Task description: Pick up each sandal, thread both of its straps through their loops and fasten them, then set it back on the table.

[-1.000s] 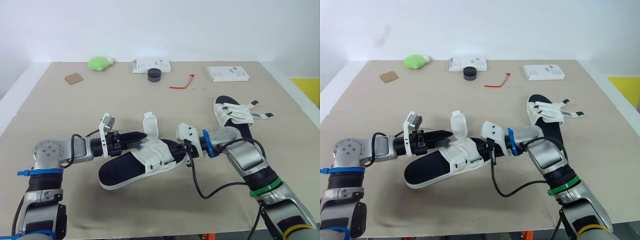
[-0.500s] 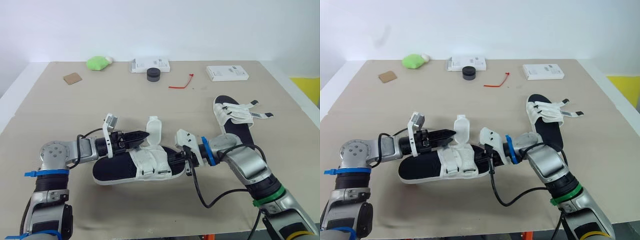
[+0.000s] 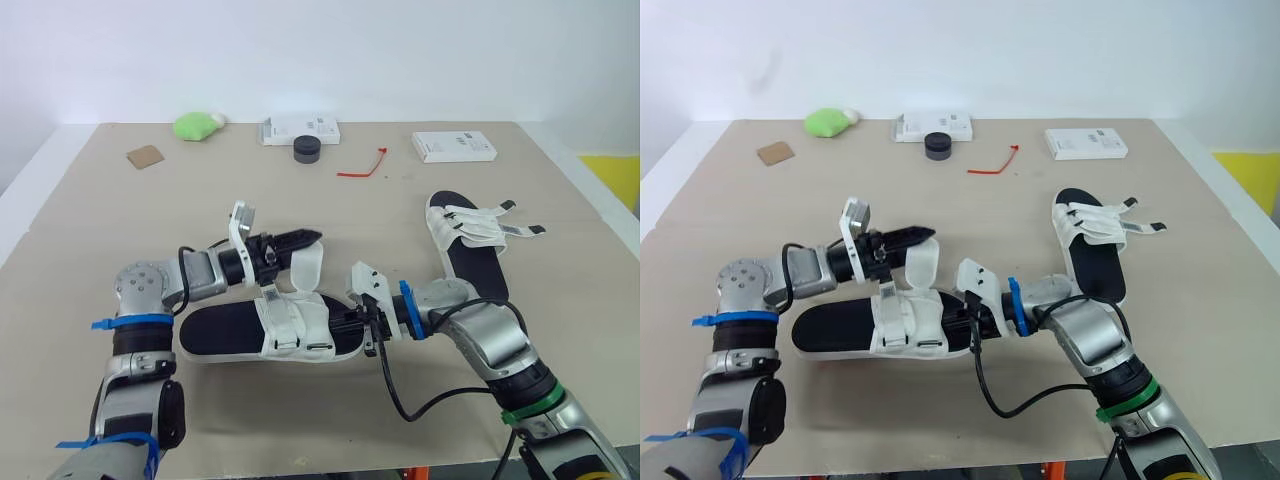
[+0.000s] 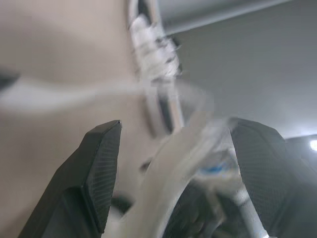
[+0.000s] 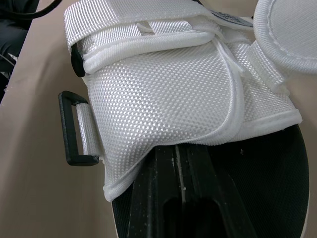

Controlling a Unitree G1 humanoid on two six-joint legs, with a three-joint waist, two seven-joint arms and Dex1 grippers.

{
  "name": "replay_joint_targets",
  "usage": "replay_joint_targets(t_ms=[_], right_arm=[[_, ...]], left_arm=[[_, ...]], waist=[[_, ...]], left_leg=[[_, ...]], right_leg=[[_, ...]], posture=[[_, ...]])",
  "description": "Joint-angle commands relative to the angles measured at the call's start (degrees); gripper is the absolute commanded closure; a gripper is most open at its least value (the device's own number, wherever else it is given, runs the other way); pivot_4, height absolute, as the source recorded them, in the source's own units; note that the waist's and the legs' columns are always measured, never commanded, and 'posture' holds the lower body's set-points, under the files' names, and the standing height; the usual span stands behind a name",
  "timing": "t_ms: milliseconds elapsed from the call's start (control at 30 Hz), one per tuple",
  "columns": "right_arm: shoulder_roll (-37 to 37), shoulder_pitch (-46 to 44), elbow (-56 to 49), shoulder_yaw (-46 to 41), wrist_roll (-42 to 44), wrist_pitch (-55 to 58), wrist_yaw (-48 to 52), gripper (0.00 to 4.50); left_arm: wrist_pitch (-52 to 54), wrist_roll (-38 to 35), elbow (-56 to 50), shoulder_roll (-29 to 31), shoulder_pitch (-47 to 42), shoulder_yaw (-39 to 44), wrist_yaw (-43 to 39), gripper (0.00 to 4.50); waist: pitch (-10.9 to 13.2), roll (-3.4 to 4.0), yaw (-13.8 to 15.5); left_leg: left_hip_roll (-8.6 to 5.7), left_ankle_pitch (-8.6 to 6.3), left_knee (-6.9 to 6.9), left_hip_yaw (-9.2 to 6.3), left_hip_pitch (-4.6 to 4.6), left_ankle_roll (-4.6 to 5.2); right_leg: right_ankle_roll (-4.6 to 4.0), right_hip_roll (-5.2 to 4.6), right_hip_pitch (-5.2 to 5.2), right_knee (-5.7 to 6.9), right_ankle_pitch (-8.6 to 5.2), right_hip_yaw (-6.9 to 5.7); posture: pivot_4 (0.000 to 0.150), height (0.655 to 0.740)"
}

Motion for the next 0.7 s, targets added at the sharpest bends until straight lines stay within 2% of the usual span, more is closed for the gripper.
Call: replay_joint_targets(t_ms=[33,367,700], right_arm=[[0.04,1.58,0.51,1.89,-0.81,0.38,-0.88,4.50],[0.22,1.46,0.67,1.21,-0.58,0.08,-1.79,4.50],[0.46,1.80,0.19,1.41,-0.62,-0.26,-2.44,4.50]], left_arm=[[0.56,-1.97,1.39,0.40,-1.92,1.67,0.92,0.97],[2.06,0.08,10.01,0.08,-4.81,2.92,5.00,0.97],[-4.51,5.05,14.09,-3.32,-7.26,6.01,9.13,0.97]], waist=[[0.00,0.00,-0.01],[0.00,0.00,0.04],[0.00,0.00,0.01]], left_leg=[[0.01,0.00,0.00,0.00,0.00,0.00],[0.00,0.09,0.02,-0.13,0.01,-0.07],[0.00,0.19,0.02,-0.20,0.01,-0.22]], right_leg=[[0.00,0.01,0.00,0.00,0.00,0.00],[-0.04,0.02,0.02,0.07,0.03,-0.10],[-0.06,0.04,0.01,0.13,0.06,-0.14]], posture=[[0.150,0.7400],[0.150,0.7400],[0.150,0.7400]])
